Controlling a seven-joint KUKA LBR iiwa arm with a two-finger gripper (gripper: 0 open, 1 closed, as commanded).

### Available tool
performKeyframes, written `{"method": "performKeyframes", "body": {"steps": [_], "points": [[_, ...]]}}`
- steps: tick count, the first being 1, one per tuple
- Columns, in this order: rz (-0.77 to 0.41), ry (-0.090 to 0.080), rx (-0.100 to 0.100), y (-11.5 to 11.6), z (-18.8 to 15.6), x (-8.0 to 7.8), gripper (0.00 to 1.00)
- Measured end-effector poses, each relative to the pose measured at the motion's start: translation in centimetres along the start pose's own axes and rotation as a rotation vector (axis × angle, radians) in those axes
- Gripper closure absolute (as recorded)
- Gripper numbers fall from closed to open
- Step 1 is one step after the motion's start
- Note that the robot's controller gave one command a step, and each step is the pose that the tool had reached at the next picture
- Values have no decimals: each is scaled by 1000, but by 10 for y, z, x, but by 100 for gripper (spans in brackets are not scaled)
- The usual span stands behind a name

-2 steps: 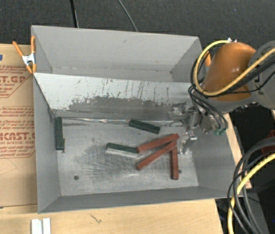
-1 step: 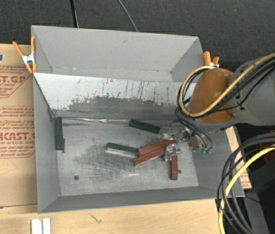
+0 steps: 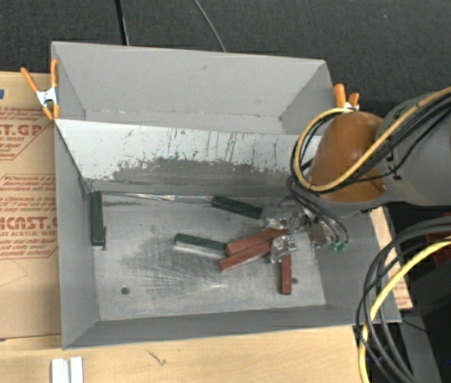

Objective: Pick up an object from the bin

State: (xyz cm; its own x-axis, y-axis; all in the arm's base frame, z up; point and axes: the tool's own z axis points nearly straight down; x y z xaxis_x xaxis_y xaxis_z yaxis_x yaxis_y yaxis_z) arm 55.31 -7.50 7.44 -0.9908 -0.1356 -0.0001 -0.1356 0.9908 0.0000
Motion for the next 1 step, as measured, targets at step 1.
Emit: {"method": "performKeyframes", "body": {"steps": [1], "points": [[-28, -4, 1, 16, -157, -17, 100]]}}
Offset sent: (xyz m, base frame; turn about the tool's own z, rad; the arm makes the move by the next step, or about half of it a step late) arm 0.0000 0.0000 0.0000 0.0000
